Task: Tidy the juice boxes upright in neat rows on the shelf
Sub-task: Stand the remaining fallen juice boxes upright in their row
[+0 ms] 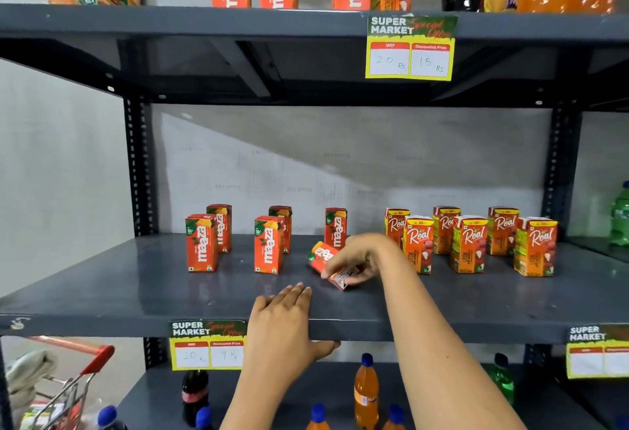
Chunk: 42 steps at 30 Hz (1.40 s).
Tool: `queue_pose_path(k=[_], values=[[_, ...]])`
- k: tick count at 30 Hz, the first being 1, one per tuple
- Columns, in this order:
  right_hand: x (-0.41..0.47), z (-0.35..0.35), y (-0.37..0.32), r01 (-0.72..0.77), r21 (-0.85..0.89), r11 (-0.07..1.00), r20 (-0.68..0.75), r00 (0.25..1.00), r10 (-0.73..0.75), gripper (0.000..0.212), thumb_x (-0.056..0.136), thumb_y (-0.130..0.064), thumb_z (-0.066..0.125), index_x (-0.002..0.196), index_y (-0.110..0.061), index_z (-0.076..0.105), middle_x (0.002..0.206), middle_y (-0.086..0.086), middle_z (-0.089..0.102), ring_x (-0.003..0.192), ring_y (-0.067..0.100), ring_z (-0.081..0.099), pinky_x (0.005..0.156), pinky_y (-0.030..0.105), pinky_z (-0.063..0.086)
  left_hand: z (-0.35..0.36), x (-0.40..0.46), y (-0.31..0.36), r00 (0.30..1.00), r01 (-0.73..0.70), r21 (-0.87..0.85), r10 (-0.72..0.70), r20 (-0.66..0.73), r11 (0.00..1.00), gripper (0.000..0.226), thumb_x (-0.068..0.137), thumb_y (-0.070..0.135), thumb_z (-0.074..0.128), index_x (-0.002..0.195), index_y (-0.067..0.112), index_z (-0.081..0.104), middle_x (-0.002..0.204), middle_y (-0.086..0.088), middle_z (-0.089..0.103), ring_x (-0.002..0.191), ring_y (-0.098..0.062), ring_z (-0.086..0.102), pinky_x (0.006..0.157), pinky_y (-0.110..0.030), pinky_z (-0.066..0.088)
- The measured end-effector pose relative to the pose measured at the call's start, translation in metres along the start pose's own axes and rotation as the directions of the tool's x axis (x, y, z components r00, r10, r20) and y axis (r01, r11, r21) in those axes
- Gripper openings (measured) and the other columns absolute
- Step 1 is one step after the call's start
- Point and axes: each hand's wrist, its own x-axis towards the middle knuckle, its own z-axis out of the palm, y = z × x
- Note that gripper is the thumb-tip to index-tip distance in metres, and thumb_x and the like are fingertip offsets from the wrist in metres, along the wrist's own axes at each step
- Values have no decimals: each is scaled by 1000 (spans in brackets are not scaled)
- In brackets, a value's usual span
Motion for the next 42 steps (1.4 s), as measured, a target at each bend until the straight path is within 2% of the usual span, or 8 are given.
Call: queue_pose_path(k=[4, 7, 12, 19, 30, 34, 38, 42], values=[[1, 19, 0, 62, -66, 996, -74, 995, -66, 44, 73, -11, 77, 105, -8, 48, 89, 9, 53, 72, 17, 61, 65, 24, 57, -2, 0, 1, 1000, -8, 6, 8, -1, 1000, 94, 68, 80, 43, 143, 24, 33, 151, 6, 35, 138, -11, 31, 107, -34, 26], [-4, 19, 11, 163, 275, 948, -78, 986, -147, 47, 77, 0, 70, 117, -4, 47, 105, 15, 59, 89, 25, 69, 62, 25, 60, -3, 0, 0, 1000, -12, 12, 12, 6, 1000, 93, 69, 80, 43, 143, 24, 32, 151, 6, 35, 137, -11, 32, 106, -34, 27], [-7, 30, 32, 278, 852, 444, -80, 906, -415, 47, 84, -31, 68, 124, -11, 53, 112, 14, 66, 97, 24, 65, 64, 27, 58, -2, 0, 1, 1000, 5, 5, -5, 3, 1000, 92, 67, 79, 45, 142, 25, 34, 150, 8, 37, 136, -9, 33, 105, -33, 27], [-10, 30, 44, 30, 998, -53, -60, 665, -745, 77, 75, -56, 63, 132, -8, 45, 104, 16, 61, 87, 22, 64, 54, 21, 56, 1, 0, 0, 1000, 14, 2, -14, -4, 1000, 93, 67, 80, 42, 142, 26, 33, 151, 8, 36, 137, -8, 32, 106, -31, 26], [-21, 31, 47, 111, 994, 17, -49, 570, -820, 80, 66, -58, 74, 126, -13, 46, 98, 13, 62, 79, 19, 63, 48, 19, 53, 0, -1, 0, 1000, 16, -3, -16, 5, 1000, 92, 68, 80, 42, 143, 28, 32, 151, 10, 34, 137, -7, 31, 107, -32, 26], [-18, 32, 46, 140, 990, 4, -86, 628, -773, 82, 62, -42, 84, 129, -9, 49, 112, 18, 67, 98, 32, 67, 56, 31, 61, -2, 0, 1, 1000, 18, 2, -18, -2, 1000, 91, 67, 79, 44, 141, 26, 37, 149, 9, 39, 136, -8, 35, 104, -32, 29], [-8, 33, 41, 208, 978, -14, -155, 679, -717, 49, 82, -32, 65, 124, -10, 52, 115, 18, 69, 111, 40, 62, 72, 45, 61, -3, 0, 1, 1000, 25, 15, -25, -2, 1000, 91, 66, 79, 44, 139, 25, 40, 147, 8, 42, 134, -9, 38, 102, -32, 31], [9, 20, 36, 328, 931, 162, -212, 845, -491, 33, 92, -28, 57, 120, -12, 52, 117, 12, 63, 111, 31, 60, 92, 58, 49, -4, -1, 1, 1000, 28, 28, -28, 12, 999, 91, 66, 79, 45, 139, 25, 40, 147, 8, 41, 134, -9, 37, 103, -31, 30]])
